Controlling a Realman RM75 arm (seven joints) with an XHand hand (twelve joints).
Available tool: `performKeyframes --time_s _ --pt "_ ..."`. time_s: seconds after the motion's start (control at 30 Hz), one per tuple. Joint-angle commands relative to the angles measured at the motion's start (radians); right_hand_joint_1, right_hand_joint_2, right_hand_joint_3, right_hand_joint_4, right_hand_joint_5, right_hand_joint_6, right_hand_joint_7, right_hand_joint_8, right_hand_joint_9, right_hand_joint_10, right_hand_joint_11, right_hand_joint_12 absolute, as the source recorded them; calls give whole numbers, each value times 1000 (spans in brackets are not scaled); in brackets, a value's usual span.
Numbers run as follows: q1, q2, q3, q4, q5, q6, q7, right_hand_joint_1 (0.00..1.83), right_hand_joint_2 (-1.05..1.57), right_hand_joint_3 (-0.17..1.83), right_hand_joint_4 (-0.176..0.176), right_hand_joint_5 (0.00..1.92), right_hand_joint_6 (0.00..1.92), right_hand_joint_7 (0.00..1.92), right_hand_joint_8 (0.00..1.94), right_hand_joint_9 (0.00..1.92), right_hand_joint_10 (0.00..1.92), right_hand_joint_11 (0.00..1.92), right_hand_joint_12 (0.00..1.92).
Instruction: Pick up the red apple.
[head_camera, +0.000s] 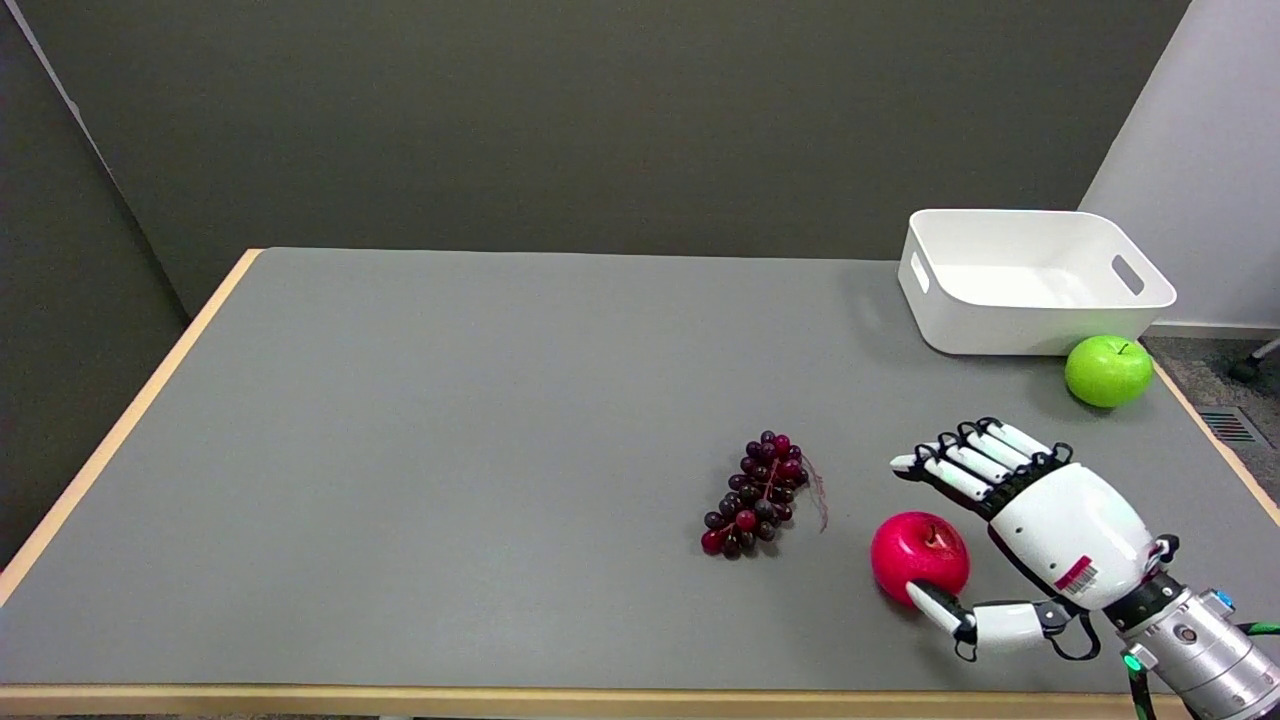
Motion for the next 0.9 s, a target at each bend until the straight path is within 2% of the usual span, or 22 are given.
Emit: performKeyframes --time_s 0.03,0.7,0.9 --pt "-1 -7 -51 -1 3 -6 -11 320 574 838 64 312 563 427 442 295 932 264 1470" --pt "129 -7 -68 -104 4 -97 51 351 588 850 56 325 590 458 474 333 952 279 1478" --pt "125 -8 -60 -129 -1 -53 43 381 599 858 54 352 652 499 531 395 1019 352 1556"
